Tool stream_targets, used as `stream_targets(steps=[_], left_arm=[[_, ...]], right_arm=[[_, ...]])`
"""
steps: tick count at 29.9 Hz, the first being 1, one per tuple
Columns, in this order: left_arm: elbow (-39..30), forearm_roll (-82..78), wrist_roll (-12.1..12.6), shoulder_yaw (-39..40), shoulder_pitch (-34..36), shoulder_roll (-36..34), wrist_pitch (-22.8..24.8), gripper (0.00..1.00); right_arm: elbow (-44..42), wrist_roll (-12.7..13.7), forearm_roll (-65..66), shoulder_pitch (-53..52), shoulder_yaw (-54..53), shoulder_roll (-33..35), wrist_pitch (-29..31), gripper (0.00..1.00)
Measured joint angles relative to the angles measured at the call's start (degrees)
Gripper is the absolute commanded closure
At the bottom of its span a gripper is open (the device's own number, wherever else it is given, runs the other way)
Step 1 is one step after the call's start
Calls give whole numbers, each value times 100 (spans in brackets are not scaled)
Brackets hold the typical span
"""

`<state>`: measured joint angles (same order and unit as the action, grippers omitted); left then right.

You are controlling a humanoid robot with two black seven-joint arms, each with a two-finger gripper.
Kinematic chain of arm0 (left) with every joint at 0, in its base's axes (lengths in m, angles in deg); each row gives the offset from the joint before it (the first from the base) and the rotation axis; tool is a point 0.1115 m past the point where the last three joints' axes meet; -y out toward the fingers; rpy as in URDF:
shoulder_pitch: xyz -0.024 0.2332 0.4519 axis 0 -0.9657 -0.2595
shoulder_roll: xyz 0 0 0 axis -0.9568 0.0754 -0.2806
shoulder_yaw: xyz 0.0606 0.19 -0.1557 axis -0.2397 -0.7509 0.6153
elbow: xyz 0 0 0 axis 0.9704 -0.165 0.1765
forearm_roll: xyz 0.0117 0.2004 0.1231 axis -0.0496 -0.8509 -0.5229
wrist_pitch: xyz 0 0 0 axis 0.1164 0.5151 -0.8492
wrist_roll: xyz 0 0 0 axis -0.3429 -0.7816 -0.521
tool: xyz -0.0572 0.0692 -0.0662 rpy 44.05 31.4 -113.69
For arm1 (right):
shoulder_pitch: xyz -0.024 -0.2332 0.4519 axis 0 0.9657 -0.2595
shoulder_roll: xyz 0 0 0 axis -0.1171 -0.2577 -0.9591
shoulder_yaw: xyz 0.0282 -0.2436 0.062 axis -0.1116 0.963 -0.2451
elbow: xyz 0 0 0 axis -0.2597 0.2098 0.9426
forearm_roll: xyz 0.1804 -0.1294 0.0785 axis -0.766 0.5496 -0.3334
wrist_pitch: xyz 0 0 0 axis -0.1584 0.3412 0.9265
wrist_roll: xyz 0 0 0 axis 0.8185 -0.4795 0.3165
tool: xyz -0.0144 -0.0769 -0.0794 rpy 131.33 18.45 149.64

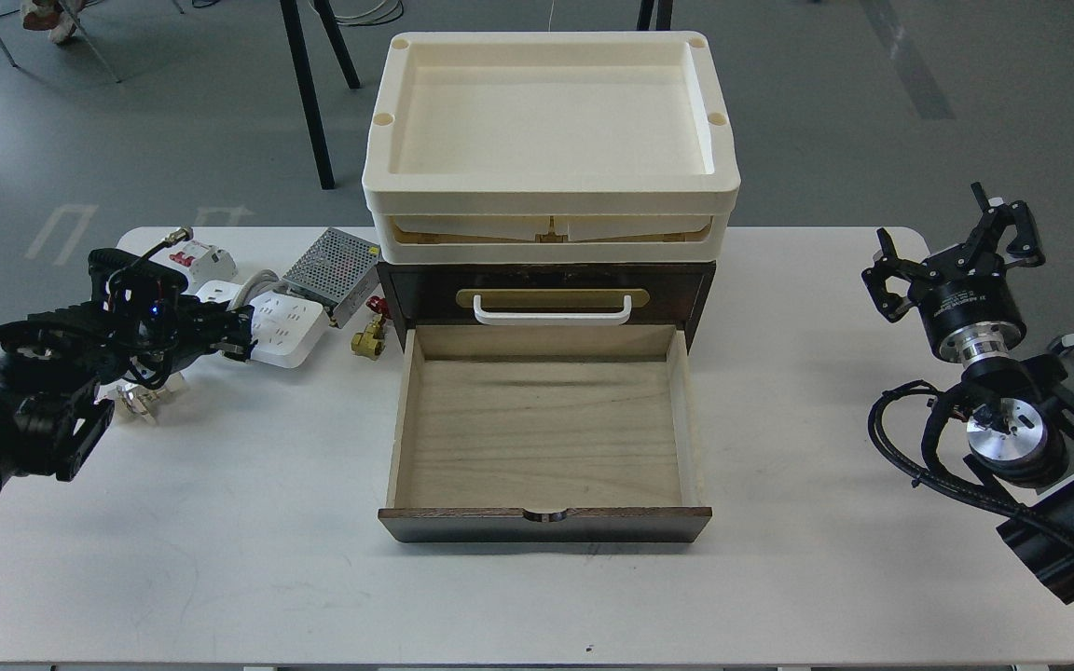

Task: Put charging cable into cabinet
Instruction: 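Lift the power strip with the left gripper and carry it over the drawer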

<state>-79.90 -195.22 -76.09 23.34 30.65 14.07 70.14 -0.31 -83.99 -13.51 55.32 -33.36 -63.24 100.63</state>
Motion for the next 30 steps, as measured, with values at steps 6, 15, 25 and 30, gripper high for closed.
stream_targets(steps=[6, 15, 25, 30], left_arm=[[-45, 799, -128, -20, 255, -48, 26, 95], [-44, 1103, -171, -75, 848, -846, 167, 98], [-46, 1096, -174, -76, 1772, -1470, 276, 98], [-77, 1092, -169, -76, 2615, -1570, 441, 98]], right_arm=[[0, 0, 0, 1, 0, -6, 0, 0], [-20, 0, 0, 0, 0, -2, 0, 0], [-34, 0, 2, -9, 0, 1, 0, 0], [-45, 0, 5, -25, -9, 1, -8, 0]])
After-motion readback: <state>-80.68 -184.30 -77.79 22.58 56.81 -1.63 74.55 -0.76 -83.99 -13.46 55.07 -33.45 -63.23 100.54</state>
